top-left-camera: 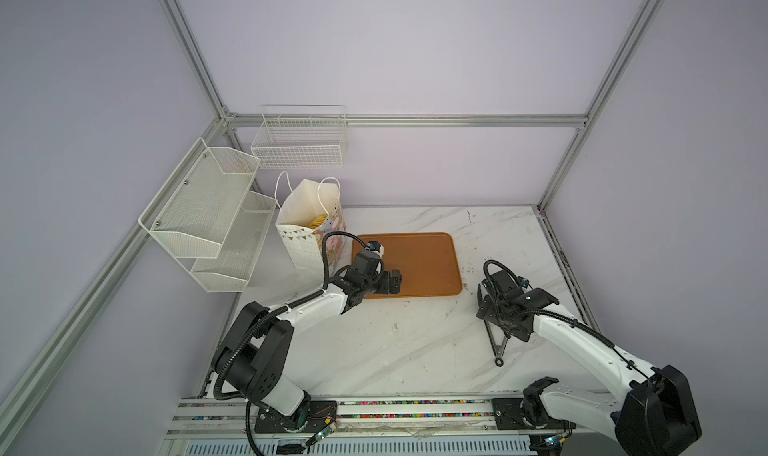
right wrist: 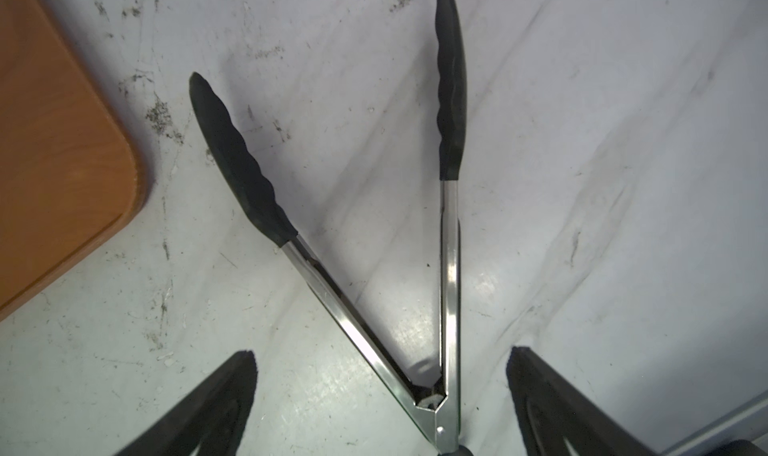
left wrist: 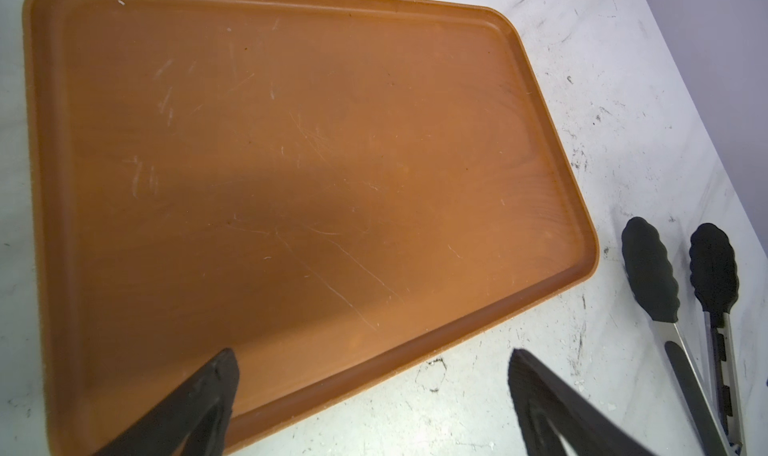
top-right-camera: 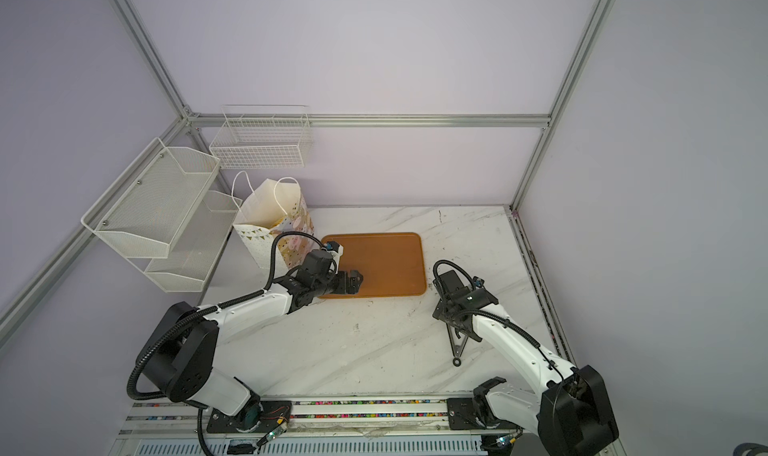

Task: Take the fake bread out of the paper bag
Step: 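Lower the right gripper over the black-tipped tongs while the left gripper nears the tray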

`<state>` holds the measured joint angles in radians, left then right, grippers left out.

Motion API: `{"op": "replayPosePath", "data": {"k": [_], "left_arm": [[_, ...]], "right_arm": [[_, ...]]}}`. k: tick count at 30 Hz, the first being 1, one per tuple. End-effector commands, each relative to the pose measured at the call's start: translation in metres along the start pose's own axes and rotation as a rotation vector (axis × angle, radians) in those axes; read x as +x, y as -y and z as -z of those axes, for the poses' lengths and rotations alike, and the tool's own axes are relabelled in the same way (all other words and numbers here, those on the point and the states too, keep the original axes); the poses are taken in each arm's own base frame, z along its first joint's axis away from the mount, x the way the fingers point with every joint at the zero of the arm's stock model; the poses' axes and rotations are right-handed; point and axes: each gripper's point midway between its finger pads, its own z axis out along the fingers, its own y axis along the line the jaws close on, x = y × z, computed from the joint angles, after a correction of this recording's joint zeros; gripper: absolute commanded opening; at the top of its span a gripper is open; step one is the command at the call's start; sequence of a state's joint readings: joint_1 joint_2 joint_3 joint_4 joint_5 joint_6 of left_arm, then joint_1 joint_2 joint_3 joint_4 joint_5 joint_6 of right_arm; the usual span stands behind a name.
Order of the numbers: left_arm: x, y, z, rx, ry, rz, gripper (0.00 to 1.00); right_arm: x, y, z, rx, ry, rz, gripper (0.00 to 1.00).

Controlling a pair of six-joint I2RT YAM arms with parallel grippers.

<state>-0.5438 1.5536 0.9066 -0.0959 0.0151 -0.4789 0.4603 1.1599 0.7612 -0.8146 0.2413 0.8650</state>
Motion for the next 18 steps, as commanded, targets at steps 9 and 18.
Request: {"op": "replayPosePath", "data": {"k": [9, 18], "left_arm": [[-0.026, 0.037, 0.003, 0.135, 0.019, -0.029, 1.00], [-0.023, 0.038, 0.003, 0.134, -0.001, -0.039, 1.00]], "right_arm": [[0.006, -0.029, -0.022, -0.099, -0.019, 0.025, 0.76], [0.006, -0.044, -0.047, -0.087, -0.029, 0.097, 0.61]]}}
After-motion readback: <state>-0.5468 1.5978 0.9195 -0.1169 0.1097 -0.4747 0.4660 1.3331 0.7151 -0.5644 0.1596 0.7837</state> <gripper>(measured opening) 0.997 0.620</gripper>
